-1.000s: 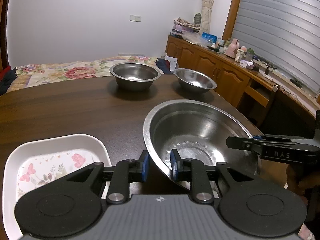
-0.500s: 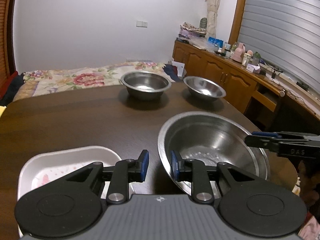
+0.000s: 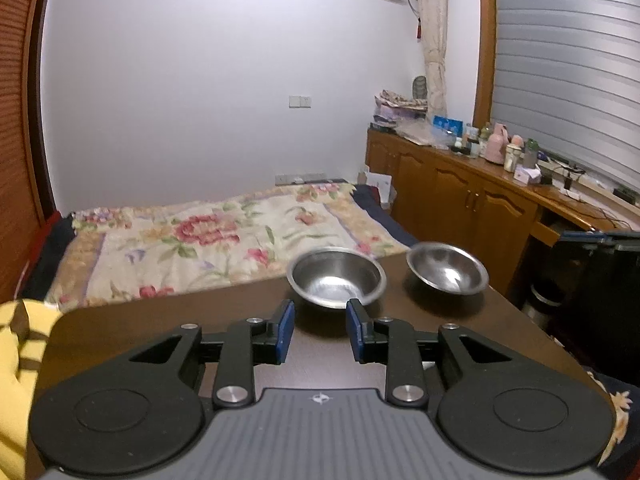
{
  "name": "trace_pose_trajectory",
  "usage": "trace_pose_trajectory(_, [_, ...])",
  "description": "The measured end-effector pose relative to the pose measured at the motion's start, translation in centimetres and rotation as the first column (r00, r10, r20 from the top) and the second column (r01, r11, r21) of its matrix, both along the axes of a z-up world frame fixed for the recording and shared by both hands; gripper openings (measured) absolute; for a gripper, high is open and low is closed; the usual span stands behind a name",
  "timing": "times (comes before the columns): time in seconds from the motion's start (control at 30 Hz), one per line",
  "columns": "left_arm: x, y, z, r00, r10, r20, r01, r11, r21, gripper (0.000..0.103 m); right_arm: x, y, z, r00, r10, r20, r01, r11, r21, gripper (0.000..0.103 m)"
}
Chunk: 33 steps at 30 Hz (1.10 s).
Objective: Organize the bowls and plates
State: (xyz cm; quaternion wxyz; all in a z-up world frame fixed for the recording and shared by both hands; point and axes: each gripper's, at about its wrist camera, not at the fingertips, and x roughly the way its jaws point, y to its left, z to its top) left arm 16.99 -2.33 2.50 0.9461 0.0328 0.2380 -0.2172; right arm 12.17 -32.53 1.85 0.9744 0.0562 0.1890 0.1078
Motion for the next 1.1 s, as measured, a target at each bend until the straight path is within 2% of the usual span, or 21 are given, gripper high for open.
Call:
trace_pose_trajectory(0.2, [3.3,-0.7,0.8,1.000,0.018,-0.018,-0.018,1.000,-0.015,0.033,5.0,0.0,1.4,0.999,0.040,-0.013,-0.039,0.999,0.004,0.041])
trace_pose_trajectory(0.47, [7.9,-2.4,-0.5,0.997,0.024,-0.079,-0.024,1.000,-0.007,0.033,11.2,1.3,-0.9,0.986,0.114,-0.121,-0.109,0.993,0.043,0.041])
trace_pose_trajectory(0.7, [12.4,-3.2,-3.2,0.984,0.025,-0.174,-0.029,0.999,-0.016,0.033,16.0,2.1,-3.7,0.959,0.163,-0.231,-0.151,0.986,0.069,0.041])
trace_pose_trajectory(1.1, [16.0,-4.1,-6.4,0.962,0.022,-0.271,-0.030,0.999,-0.022,0.033,20.2,3.3,-6.2,0.910,0.233,-0.344,-0.208,0.972,0.107,0.041])
